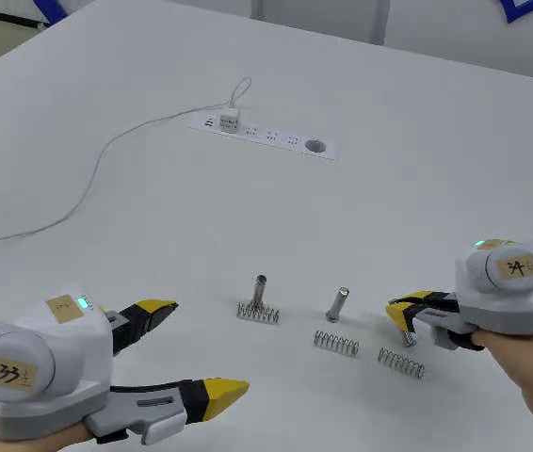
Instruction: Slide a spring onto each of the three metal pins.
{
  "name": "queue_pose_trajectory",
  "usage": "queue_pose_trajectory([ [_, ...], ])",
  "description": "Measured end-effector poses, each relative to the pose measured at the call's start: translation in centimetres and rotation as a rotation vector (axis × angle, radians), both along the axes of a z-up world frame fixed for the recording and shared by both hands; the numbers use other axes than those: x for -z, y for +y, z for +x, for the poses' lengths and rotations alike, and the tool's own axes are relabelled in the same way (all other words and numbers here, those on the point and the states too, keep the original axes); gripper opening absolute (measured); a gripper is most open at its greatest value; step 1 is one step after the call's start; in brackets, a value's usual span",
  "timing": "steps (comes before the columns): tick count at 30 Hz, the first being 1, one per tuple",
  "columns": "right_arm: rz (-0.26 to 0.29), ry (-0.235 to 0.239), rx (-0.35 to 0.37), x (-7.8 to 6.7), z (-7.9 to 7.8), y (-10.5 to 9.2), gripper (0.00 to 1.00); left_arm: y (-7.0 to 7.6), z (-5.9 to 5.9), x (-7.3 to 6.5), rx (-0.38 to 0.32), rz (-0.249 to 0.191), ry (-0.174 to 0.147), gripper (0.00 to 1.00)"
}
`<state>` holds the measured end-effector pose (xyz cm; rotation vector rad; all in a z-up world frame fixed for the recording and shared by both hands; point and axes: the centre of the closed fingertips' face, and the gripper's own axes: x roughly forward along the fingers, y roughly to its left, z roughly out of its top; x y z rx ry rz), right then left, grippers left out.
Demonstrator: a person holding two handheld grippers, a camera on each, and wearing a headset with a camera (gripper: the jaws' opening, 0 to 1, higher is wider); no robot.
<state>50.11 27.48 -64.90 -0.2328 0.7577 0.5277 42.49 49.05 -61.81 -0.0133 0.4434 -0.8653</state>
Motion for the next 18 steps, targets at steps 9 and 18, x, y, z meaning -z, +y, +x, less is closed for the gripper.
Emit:
queue_pose_trajectory([
  [9,0.006,-0.028,0.0,-0.7,-0.6,-0.3,0.08,0.1,0.0,0.0,-0.001,0.006,-0.002,0.77],
  [18,0.025,-0.062,0.016,-1.4,-0.9,-0.2,0.08,0.1,-0.2,-0.2,0.003,0.004,-0.002,0.77],
])
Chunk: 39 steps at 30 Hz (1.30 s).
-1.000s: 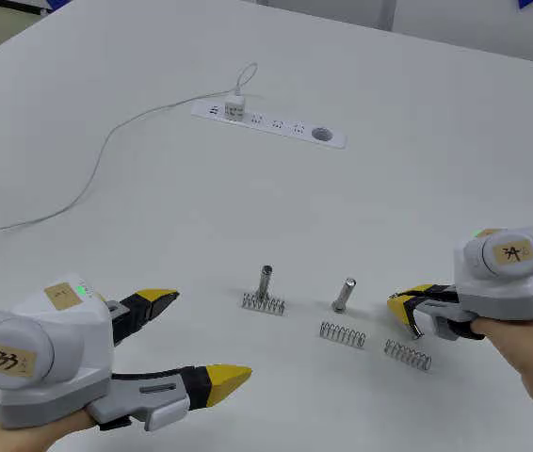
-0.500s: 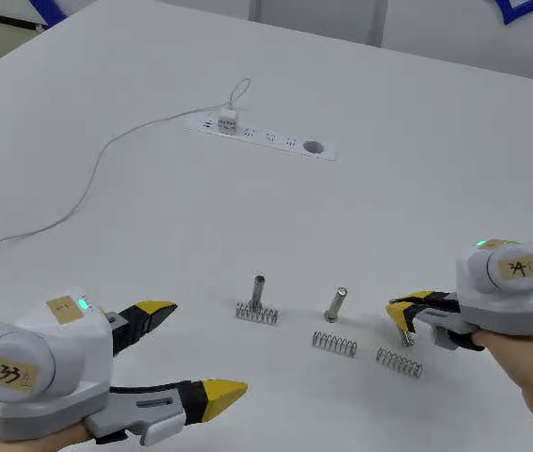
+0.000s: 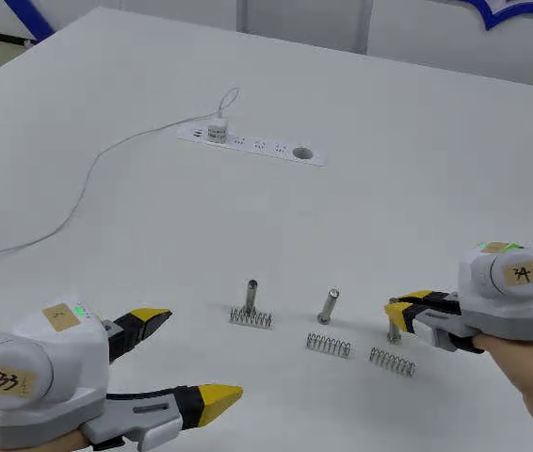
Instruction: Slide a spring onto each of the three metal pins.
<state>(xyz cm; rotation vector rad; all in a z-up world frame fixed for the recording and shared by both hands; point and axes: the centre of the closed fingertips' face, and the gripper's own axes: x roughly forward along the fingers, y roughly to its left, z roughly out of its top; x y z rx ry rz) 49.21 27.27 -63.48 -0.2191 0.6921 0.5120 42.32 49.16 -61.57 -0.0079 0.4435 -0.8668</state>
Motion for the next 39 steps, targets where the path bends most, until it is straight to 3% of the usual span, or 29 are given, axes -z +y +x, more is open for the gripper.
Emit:
queue_pose_trajectory([
  [10,0.006,-0.032,0.0,-0.1,-0.4,0.1,0.08,0.3,0.3,-0.2,-0.021,-0.021,0.009,0.77],
  [29,0.002,-0.044,0.013,0.0,-1.3,-0.7,0.09,0.0,0.0,0.0,-0.006,-0.008,0.009,0.76],
  [39,0.013,-0.056,0.02,-0.9,-1.2,-0.8,0.11,-0.2,-0.3,0.0,0.015,-0.004,0.008,0.76],
])
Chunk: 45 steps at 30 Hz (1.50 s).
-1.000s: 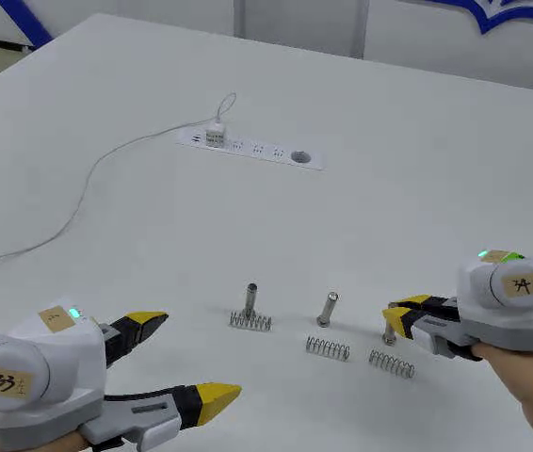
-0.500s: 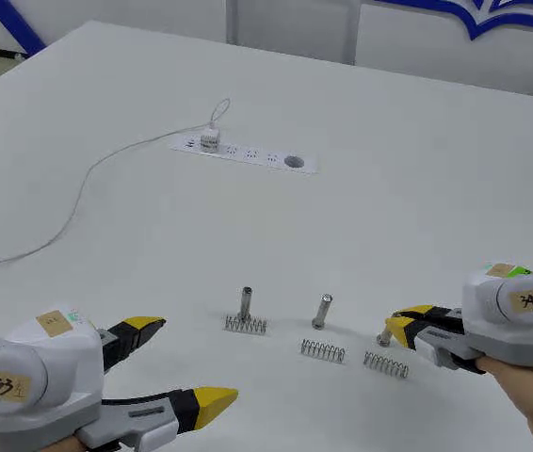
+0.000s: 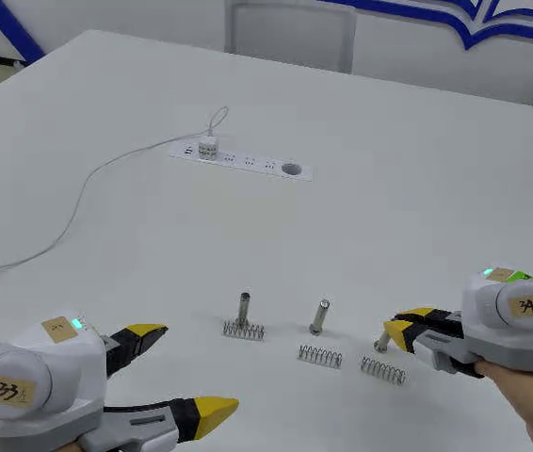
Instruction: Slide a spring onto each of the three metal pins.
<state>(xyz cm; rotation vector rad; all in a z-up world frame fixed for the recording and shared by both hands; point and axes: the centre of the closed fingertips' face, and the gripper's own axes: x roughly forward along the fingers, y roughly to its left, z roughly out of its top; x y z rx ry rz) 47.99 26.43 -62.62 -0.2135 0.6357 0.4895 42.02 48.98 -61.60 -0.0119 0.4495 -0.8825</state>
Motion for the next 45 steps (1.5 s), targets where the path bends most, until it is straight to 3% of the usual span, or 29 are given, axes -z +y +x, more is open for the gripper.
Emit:
queue_pose_trajectory([
  [4,0.016,-0.016,0.006,-0.8,-0.4,-0.3,0.13,0.0,0.0,0.0,0.001,0.0,0.001,0.76],
  [8,0.019,-0.005,-0.017,-0.6,-1.1,-0.7,0.15,0.0,-0.1,0.1,0.004,0.001,0.002,0.76],
  [16,-0.017,0.073,-0.1,2.1,-3.9,-0.6,0.17,-0.1,-0.2,0.2,0.006,0.001,0.009,0.76],
  [22,-0.057,0.107,-0.181,3.6,-4.8,-0.1,0.17,-0.1,-0.3,0.4,0.008,0.007,0.016,0.76],
  [35,-0.075,0.131,-0.246,4.8,-4.2,0.5,0.18,0.0,-0.3,0.9,0.009,0.032,0.025,0.76],
  [40,-0.087,0.161,-0.272,5.5,-4.5,0.6,0.18,0.0,-0.3,1.1,0.008,0.038,0.031,0.76],
  [45,-0.062,0.167,-0.28,5.5,-4.6,0.6,0.17,0.0,-0.4,1.2,0.01,0.041,0.034,0.76],
])
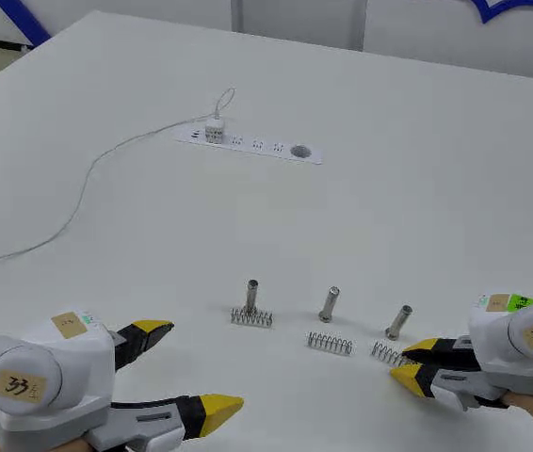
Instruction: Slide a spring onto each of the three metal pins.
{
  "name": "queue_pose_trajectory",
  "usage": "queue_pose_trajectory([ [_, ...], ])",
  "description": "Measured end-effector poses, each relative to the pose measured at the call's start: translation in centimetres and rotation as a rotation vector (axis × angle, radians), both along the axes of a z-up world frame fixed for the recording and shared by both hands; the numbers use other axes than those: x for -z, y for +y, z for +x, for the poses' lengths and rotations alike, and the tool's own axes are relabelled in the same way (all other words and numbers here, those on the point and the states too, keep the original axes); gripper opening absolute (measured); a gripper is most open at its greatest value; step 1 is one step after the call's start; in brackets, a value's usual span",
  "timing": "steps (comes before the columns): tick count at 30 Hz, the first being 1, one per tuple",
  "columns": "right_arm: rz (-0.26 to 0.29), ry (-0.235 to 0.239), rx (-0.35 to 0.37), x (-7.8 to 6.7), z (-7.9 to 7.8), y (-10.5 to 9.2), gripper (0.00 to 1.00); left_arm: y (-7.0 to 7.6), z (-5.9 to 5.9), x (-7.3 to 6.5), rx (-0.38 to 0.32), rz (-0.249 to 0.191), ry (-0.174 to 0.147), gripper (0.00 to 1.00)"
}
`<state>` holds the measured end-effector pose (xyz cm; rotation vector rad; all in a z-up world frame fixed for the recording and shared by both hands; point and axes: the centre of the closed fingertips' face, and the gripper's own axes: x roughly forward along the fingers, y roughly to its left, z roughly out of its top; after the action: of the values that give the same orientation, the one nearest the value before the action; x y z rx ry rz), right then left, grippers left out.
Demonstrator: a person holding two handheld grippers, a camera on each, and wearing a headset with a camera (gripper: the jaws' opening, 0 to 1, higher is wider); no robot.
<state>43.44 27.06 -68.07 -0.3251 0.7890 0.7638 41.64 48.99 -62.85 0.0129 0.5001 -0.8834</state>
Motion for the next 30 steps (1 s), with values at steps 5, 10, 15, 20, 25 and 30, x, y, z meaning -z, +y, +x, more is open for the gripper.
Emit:
queue_pose_trajectory([
  [5,0.008,0.006,-0.01,-0.1,-0.3,0.0,0.13,0.0,0.0,0.0,0.002,0.0,0.001,0.76],
  [10,-0.027,-0.013,-0.025,-0.1,-0.5,0.2,0.11,-0.2,-0.1,0.0,0.009,-0.002,0.0,0.76],
  [15,-0.061,-0.022,-0.024,-0.2,-0.3,0.1,0.11,-0.5,-0.3,-0.2,0.023,-0.004,-0.005,0.76],
  [20,-0.058,-0.025,-0.006,-0.9,-0.2,0.1,0.11,-1.2,-0.7,-0.4,0.046,-0.033,0.008,0.76],
  [25,-0.047,-0.041,0.001,-2.1,-0.4,0.4,0.11,-1.7,-1.0,-0.6,0.072,-0.034,-0.003,0.75],
  [30,-0.042,-0.047,-0.002,-3.3,-0.8,0.6,0.11,-1.7,-0.8,-1.0,0.074,-0.04,-0.019,0.74],
])
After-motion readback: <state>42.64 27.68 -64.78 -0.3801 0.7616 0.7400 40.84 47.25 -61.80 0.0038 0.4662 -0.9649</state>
